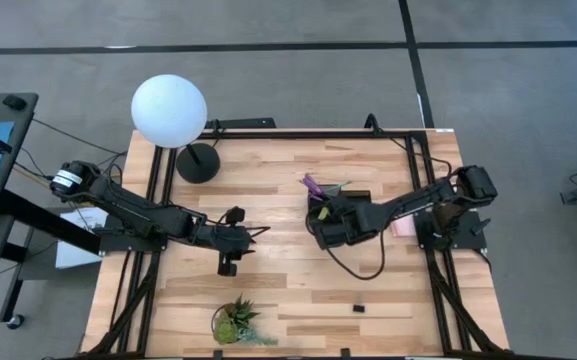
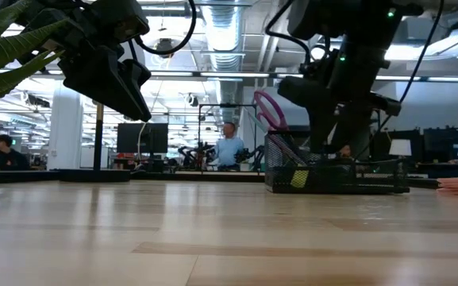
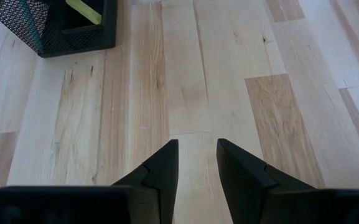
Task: Pick and place office supplies into organizer
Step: Put the top black binder clip into the black desk organizer
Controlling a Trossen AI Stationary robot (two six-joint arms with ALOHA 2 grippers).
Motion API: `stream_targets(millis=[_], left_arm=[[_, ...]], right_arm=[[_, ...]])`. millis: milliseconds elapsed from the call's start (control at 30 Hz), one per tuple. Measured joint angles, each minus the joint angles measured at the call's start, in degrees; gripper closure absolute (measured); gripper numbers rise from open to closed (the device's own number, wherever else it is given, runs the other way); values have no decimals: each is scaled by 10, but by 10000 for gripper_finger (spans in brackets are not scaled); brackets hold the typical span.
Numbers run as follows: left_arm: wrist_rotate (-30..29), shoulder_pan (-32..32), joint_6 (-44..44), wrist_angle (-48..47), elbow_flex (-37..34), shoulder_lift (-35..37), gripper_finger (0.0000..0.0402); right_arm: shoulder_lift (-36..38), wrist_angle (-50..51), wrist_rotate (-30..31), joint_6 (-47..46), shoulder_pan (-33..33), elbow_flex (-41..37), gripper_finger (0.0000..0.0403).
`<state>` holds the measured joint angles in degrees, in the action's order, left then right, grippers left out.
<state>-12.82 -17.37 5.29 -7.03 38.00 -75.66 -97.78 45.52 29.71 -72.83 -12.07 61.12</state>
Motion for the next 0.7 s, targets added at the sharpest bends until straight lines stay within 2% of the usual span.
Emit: stream_targets(millis=[167,333,500,700], left_arm=[[0,0,0,0,0,0,297],[1,0,0,0,0,0,297],[2,0,0,0,0,0,297],[3,0,0,0,0,0,297]], right_arm=[[0,16,2,22,3,0,201],[0,17,3,28,2,0,187],[0,13,-22,29,-1,0,188],[1,18,-69,30,-3,0,214]])
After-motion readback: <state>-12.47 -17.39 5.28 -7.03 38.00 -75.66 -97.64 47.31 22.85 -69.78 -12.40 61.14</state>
